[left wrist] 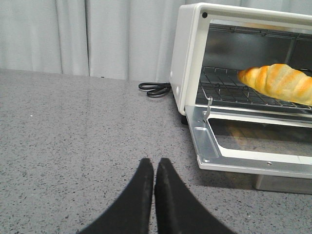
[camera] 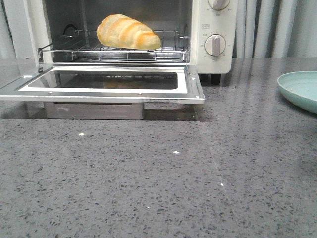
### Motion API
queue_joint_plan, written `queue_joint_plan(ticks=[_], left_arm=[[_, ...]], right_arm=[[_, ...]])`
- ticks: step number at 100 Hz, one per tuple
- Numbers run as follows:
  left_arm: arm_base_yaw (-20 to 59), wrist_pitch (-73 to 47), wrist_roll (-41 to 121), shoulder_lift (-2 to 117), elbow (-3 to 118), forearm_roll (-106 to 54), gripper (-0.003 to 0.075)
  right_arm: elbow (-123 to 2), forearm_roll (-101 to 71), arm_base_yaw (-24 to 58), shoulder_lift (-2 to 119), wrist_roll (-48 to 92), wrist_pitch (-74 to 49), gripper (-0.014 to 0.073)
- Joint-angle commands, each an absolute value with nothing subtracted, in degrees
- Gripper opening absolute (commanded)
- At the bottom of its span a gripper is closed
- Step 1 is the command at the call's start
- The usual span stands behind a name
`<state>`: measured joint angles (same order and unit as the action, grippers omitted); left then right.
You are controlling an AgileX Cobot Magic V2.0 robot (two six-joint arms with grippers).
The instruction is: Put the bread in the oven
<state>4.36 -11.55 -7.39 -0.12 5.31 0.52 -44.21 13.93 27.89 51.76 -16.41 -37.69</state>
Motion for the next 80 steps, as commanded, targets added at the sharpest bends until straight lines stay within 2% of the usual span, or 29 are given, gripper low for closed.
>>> queue_joint_plan(ticks=[1, 30, 80], left_arm=[[4.3, -6.8, -7.5, -1.6, 6.9, 0.0, -0.0022], [4.3, -6.8, -7.5, -1.6, 6.9, 0.0, -0.0022], [4.3, -6.8, -7.5, -1.6, 6.9, 0.0, -0.0022]], right_arm=[[-42.6, 13.9, 26.5, 50.1, -16.3, -29.4, -0.0067], [-34.6, 10.6, 23.2, 45.3, -16.3, -16.4, -0.0067], [-15.7, 4.3, 10.6, 24.4, -16.3, -3.0, -0.0067]])
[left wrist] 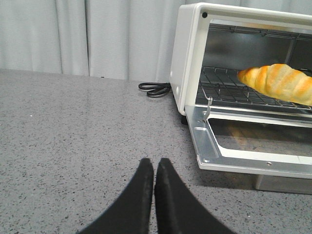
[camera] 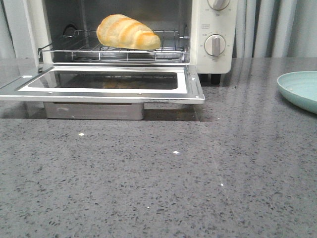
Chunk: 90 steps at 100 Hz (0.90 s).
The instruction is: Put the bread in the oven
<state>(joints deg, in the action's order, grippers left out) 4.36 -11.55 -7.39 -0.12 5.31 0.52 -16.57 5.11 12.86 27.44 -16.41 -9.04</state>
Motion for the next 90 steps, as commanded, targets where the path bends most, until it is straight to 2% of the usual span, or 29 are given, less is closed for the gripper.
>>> queue_joint_plan(ticks=[1, 62, 90], left_arm=[[4.3, -6.8, -7.5, -1.6, 6.9, 0.0, -0.0022], [4.3, -6.8, -7.5, -1.6, 6.9, 0.0, -0.0022], [4.3, -6.8, -7.5, -1.6, 6.9, 0.0, -0.0022]], right_arm=[[-15.3, 4.2, 10.2, 24.1, -16.3, -3.0, -0.0067], [-6.0, 3.1, 0.3, 8.9, -16.3, -2.4, -0.0067], [-3.3, 3.1, -4.6, 4.9, -10.6, -2.9, -0.0067]])
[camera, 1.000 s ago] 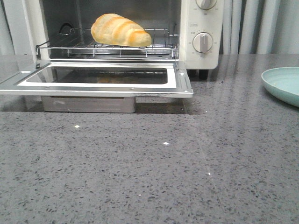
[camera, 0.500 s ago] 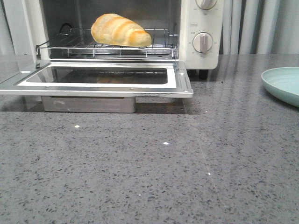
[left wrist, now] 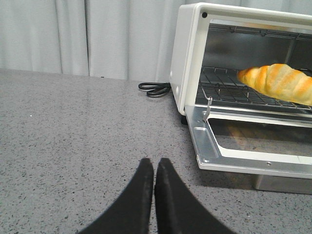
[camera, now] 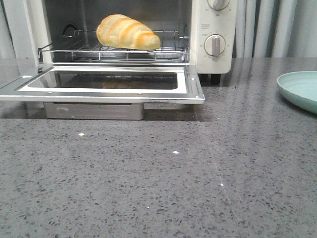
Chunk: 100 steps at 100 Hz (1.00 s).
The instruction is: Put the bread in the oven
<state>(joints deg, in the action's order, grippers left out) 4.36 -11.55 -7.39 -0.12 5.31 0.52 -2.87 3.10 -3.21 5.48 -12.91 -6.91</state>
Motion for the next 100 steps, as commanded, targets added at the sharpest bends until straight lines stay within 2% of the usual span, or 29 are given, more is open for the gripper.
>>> queue_joint_plan(ticks=[1, 32, 58, 100], left_arm=[[4.3, -6.8, -7.5, -1.6, 6.9, 0.0, -0.0022], [4.3, -6.8, -7.5, -1.6, 6.9, 0.0, -0.0021], [4.3, -6.8, -7.5, -1.6, 6.9, 0.0, -0.0021], [4.3, -6.8, -7.5, -1.6, 6.9, 0.0, -0.0022]], right_arm=[[-3.3, 3.1, -4.7, 4.7, -10.5, -2.9, -0.0067], [2.0, 3.1, -7.1, 0.5, -7.7, -4.3, -0.0067], [2.1, 3.6, -7.1, -0.1, -2.7, -10.4, -0.0067], [2.1, 3.8, -7.1, -0.1, -2.7, -14.9, -0.0067]])
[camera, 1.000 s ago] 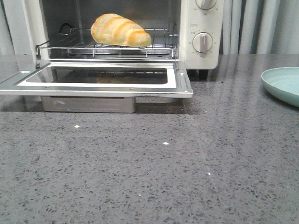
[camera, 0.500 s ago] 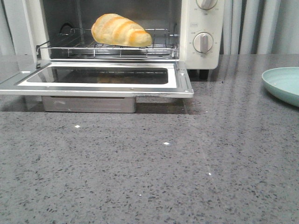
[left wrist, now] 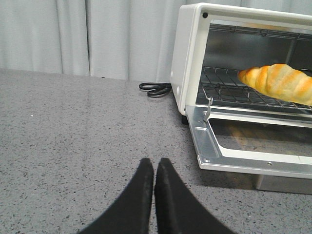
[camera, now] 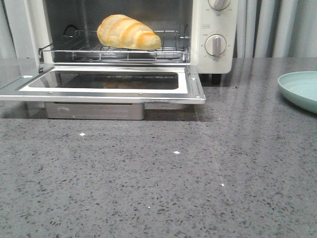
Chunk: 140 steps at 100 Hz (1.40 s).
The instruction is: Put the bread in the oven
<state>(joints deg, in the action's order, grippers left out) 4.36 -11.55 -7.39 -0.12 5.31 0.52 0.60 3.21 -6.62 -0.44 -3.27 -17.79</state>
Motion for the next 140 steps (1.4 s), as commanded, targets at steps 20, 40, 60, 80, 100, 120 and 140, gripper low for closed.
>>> queue_joint_plan(ticks=[20, 40, 60, 80, 100, 120, 140], left_arm=[[4.3, -6.8, -7.5, -1.6, 6.9, 0.0, -0.0021], [4.3, -6.8, -7.5, -1.6, 6.9, 0.0, -0.0021], [4.3, -6.8, -7.5, -1.6, 6.9, 0.0, -0.0021], [4.3, -6.8, -7.5, -1.6, 6.9, 0.0, -0.0021], [4.3, -6.9, -7.5, -1.6, 6.8, 0.0, -0.0021], [4.3, -6.8, -7.5, -1.6, 3.9, 0.8, -0.0021], [3.8, -8.2, -7.8, -1.6, -1.4, 0.9, -0.0021]], right_arm=[[2.1, 3.8, -7.1, -0.1, -2.7, -17.5, -0.0067], [2.1, 3.8, -7.1, -0.1, -2.7, -17.5, -0.0067], [2.1, 3.8, -7.1, -0.1, -2.7, -17.5, -0.0067], [2.1, 3.8, -7.1, -0.1, -2.7, -17.5, -0.0067], [2.1, 3.8, -7.1, -0.1, -2.7, -17.5, -0.0067], [2.1, 3.8, -7.1, -0.1, -2.7, -17.5, -0.0067], [2.1, 3.8, -7.1, -0.1, -2.7, -17.5, -0.0067]])
